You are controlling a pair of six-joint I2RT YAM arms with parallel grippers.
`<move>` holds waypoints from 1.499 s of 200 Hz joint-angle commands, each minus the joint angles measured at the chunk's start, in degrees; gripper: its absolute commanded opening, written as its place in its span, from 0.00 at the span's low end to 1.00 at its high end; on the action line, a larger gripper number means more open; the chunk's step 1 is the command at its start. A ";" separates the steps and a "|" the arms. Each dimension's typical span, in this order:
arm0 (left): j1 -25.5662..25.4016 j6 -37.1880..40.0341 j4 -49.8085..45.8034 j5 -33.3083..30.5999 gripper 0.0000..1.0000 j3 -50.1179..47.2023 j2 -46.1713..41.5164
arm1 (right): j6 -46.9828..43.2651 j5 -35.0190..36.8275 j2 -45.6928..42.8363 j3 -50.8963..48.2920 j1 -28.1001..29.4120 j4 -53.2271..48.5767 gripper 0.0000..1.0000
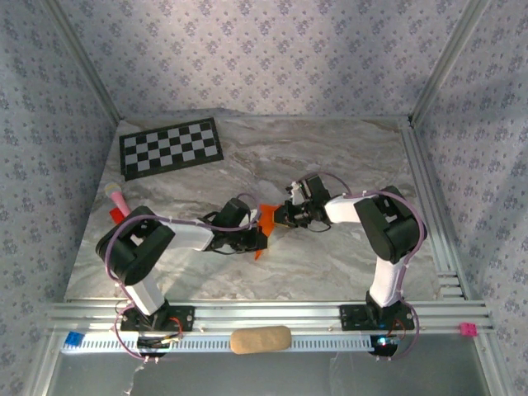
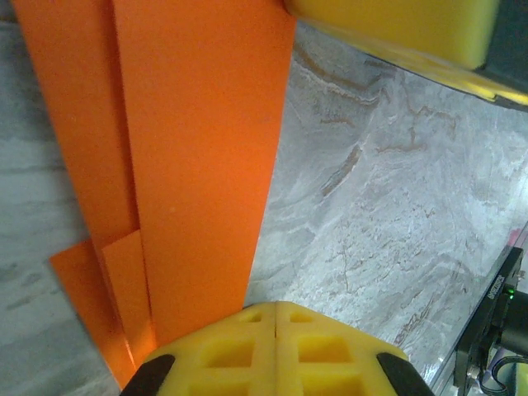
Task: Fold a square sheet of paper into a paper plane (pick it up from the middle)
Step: Fold the wing for the fifth time at the center of the table.
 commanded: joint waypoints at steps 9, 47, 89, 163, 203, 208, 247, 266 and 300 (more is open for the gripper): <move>-0.42 0.55 -2.77 -0.50 0.03 -1.18 0.77 | -3.89 2.83 -2.56 0.51 1.62 -3.60 0.15; -0.44 0.50 -2.56 -0.85 0.02 -1.51 0.72 | -5.97 2.07 -4.47 0.31 3.17 -4.21 0.15; -0.38 0.20 -2.25 -1.29 0.02 -1.77 0.31 | -6.40 2.14 -1.71 1.74 5.13 -5.17 0.14; -0.48 0.80 -2.37 0.21 0.04 -1.64 -1.13 | -4.69 10.62 1.52 2.42 4.46 -10.14 0.10; -0.50 1.47 -4.27 1.79 0.08 -2.68 -3.55 | -4.51 11.01 2.70 2.14 4.16 -10.49 0.09; -0.50 1.36 -4.34 1.76 0.08 -3.04 -3.85 | -4.59 11.08 2.75 2.23 4.18 -10.64 0.08; -0.72 0.88 -3.50 3.92 0.11 -5.04 -5.23 | -4.60 11.55 3.05 2.79 4.14 -11.46 0.08; -1.30 0.82 -4.17 3.68 0.11 -5.76 -5.43 | -4.51 11.55 3.19 2.75 4.18 -11.55 0.08; -1.76 0.74 -4.86 3.81 0.09 -7.17 -5.77 | -4.61 11.85 3.18 2.92 4.16 -11.95 0.08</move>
